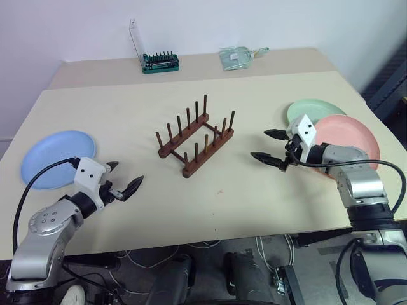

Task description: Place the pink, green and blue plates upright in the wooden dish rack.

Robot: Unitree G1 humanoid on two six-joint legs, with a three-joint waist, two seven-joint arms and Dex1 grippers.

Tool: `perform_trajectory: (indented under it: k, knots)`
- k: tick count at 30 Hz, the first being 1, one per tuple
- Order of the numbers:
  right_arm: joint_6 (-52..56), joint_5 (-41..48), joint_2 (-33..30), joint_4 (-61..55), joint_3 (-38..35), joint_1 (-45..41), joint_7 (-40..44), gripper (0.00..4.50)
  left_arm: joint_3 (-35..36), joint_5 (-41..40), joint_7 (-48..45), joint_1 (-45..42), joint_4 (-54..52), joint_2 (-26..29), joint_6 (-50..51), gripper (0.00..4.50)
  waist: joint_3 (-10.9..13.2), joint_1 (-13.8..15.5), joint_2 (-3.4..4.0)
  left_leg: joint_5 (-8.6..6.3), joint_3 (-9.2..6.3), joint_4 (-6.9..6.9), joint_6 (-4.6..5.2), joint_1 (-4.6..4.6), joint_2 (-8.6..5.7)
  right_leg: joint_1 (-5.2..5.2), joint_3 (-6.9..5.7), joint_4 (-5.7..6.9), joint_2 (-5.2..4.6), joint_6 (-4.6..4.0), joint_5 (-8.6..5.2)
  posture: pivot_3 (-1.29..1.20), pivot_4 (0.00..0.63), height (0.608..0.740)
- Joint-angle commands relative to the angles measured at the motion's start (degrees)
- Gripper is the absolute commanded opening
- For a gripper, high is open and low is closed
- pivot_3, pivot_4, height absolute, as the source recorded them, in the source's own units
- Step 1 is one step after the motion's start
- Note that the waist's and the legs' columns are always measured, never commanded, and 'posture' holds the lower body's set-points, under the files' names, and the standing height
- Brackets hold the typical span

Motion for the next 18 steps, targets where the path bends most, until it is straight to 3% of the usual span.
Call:
perform_trajectory:
  k: [1, 18]
  knots:
    - [-1.52, -0.03, 0.61, -1.15, -0.63, -1.3, -0.66, 4.5, -0.09, 0.2, 0.31, -0.86, -1.77, -0.07, -0.55, 4.47, 0.0, 0.01, 0.0, 0.0, 0.0, 0.0, 0.0, 0.0, 0.0, 0.0, 0.0, 0.0, 0.0, 0.0, 0.0, 0.0, 0.15, 0.74]
    - [-0.29, 0.33, 4.22, -4.91, 0.19, 0.37, -2.69, 4.5, -0.97, -0.45, 1.54, 0.22, -4.56, -0.85, 0.97, 4.47, 0.0, -0.01, 0.0, 0.0, 0.0, 0.0, 0.0, 0.0, 0.0, -0.01, 0.0, 0.01, 0.01, 0.01, 0.01, 0.0, 0.15, 0.74]
